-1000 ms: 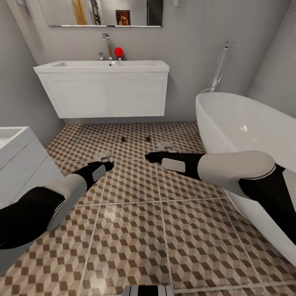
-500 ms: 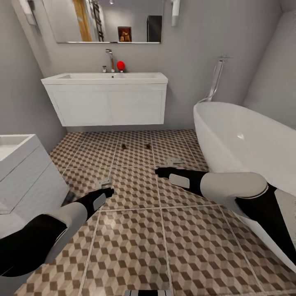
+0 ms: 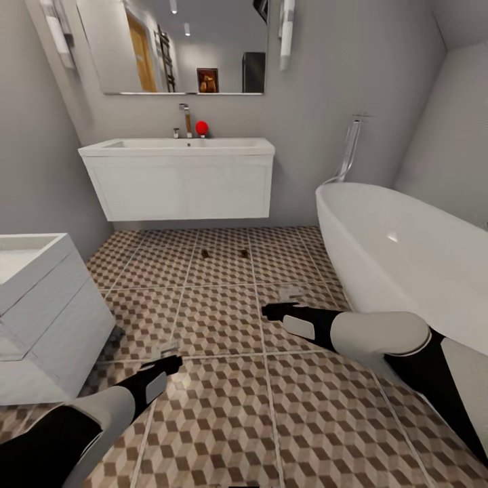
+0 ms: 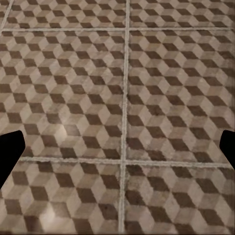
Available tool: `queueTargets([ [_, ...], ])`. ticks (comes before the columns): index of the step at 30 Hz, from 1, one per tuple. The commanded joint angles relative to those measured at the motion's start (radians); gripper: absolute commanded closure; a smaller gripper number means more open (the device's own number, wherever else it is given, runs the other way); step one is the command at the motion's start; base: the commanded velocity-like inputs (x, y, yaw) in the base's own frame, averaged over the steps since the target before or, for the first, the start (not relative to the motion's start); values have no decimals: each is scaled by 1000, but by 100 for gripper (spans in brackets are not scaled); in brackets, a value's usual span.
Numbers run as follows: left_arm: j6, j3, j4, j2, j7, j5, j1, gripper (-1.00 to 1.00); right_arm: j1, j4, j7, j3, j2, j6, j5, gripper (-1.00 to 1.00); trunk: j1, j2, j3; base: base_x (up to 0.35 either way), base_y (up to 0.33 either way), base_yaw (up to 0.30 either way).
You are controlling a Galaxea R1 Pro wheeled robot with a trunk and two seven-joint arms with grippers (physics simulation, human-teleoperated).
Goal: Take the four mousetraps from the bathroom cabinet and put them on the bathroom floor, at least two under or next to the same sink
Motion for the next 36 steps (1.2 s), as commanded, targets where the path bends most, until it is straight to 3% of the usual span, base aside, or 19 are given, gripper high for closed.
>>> queueTargets([
  [1,-8,-8,0,1,1,11,5,-100,5,-1,-3,9,0,-4,-6,-100,-1,0,3,0,0,0],
  [6,-24,-8,0,16,-6,45,20,-100,21,1,-3,17,2,-5,-3,-100,-3,1,22,0,0,0],
  [8,-29,-8,0,28,-8,78,25,-100,25,0,-3,19,6,-4,-2,-100,-4,2,30,0,0,0],
  [14,-38,-9,0,35,-11,130,60,-100,30,-2,-3,20,10,-2,-2,-100,-6,3,53,0,0,0],
  [19,-73,-10,0,33,-21,148,109,-100,33,-2,-4,21,10,-1,-3,-100,-9,4,73,0,0,0],
  [26,-111,-9,0,30,-26,165,128,-100,58,0,-4,21,10,0,-3,-100,-12,6,100,0,0,0],
  [33,-133,-9,0,30,-28,177,168,-100,107,4,-5,22,10,-2,-3,-100,-15,7,127,0,0,0],
  [36,-176,-9,0,30,-29,179,205,-100,149,5,-6,22,11,-4,-3,-100,-20,15,138,0,0,0],
])
